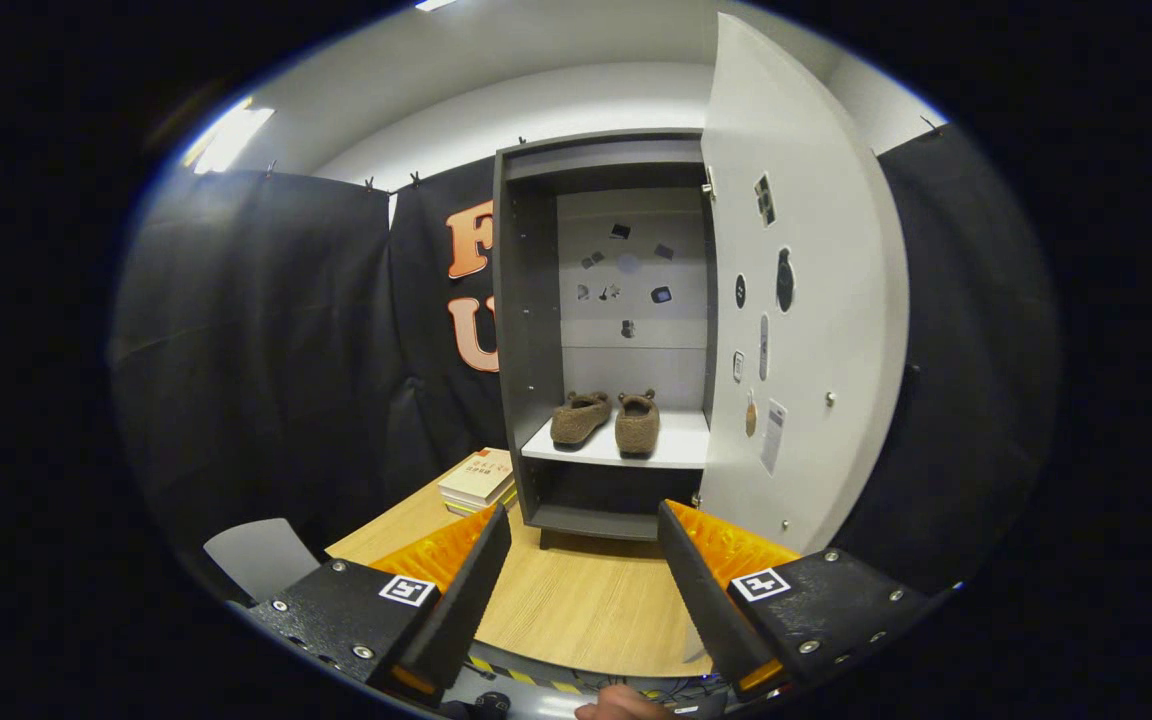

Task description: Open the shoe cabinet door, grab the shoes and put them into the shoe cabinet, then close the shoe cabinet door.

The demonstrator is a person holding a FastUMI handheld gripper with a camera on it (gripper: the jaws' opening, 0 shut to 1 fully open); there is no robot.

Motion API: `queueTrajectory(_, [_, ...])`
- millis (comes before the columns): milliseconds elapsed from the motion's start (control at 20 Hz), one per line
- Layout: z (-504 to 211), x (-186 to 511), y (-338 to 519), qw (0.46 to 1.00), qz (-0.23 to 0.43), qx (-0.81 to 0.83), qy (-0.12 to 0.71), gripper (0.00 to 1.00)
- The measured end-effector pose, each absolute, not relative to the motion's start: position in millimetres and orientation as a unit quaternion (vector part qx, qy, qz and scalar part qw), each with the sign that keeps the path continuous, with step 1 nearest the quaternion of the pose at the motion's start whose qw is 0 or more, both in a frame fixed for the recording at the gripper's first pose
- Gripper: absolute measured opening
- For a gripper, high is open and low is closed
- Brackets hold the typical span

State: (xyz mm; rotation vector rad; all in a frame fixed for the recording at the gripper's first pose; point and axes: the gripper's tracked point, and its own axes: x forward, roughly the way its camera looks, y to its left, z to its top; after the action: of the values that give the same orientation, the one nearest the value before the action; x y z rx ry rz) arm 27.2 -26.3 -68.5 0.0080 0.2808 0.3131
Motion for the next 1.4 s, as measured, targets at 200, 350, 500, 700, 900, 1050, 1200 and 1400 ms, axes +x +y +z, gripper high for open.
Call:
queueTrajectory(200, [-58, 19, -55, 0.983, 0.127, 0.026, 0.128, 0.92])
queueTrajectory(350, [-56, 13, -77, 0.986, 0.105, 0.026, 0.13, 0.92])
queueTrajectory(500, [-50, 15, -107, 0.99, 0.067, 0.028, 0.124, 0.92])
queueTrajectory(700, [-53, 22, -143, 0.992, 0.015, 0.036, 0.116, 0.92])
queueTrajectory(900, [-55, 29, -181, 0.992, -0.021, 0.03, 0.12, 0.92])
queueTrajectory(1050, [-57, 48, -200, 0.992, -0.019, 0.029, 0.119, 0.92])
queueTrajectory(1200, [-63, 68, -200, 0.991, 0.006, 0.038, 0.125, 0.92])
queueTrajectory(1400, [-75, 86, -188, 0.989, 0.053, 0.029, 0.132, 0.92])
